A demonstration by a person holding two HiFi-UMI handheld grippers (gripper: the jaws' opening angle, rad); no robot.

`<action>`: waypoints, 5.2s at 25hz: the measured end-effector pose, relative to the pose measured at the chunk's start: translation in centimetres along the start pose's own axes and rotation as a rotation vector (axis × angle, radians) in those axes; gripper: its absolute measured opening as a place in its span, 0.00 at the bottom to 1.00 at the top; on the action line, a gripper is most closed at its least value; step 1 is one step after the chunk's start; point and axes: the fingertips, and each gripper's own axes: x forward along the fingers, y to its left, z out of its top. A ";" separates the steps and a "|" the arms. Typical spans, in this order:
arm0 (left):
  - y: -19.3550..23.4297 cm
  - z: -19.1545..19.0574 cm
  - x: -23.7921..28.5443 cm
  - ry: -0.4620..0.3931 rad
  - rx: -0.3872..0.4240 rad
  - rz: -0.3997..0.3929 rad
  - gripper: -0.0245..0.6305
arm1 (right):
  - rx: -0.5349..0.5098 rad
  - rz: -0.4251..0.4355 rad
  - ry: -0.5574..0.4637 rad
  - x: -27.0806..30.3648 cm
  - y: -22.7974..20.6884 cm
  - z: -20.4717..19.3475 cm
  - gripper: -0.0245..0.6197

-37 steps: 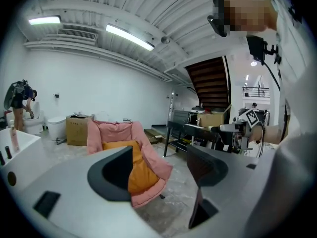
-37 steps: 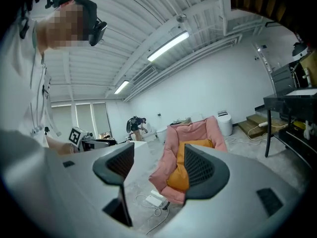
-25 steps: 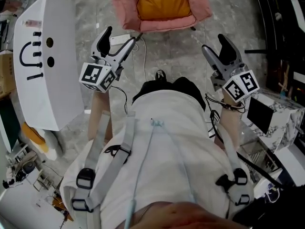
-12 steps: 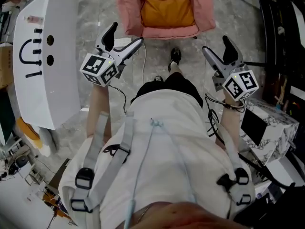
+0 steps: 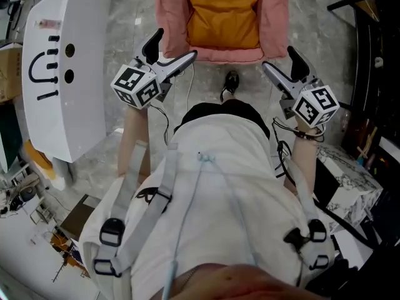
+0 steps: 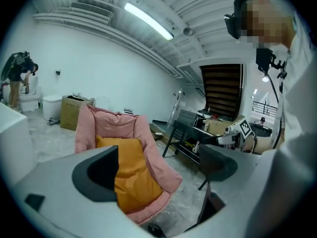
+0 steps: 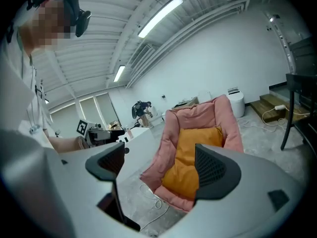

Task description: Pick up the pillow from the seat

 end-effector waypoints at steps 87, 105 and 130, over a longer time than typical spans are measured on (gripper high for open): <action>32.5 -31.0 33.0 0.440 -0.636 0.020 0.88 | 0.394 0.015 0.527 38.2 -35.3 -23.0 0.71; 33.8 -33.2 34.5 0.427 -0.655 0.040 0.88 | 0.404 0.054 0.513 40.6 -36.0 -24.7 0.71; 31.4 -29.9 33.3 0.439 -0.561 0.031 0.45 | 0.305 0.086 0.458 38.1 -33.2 -21.7 0.28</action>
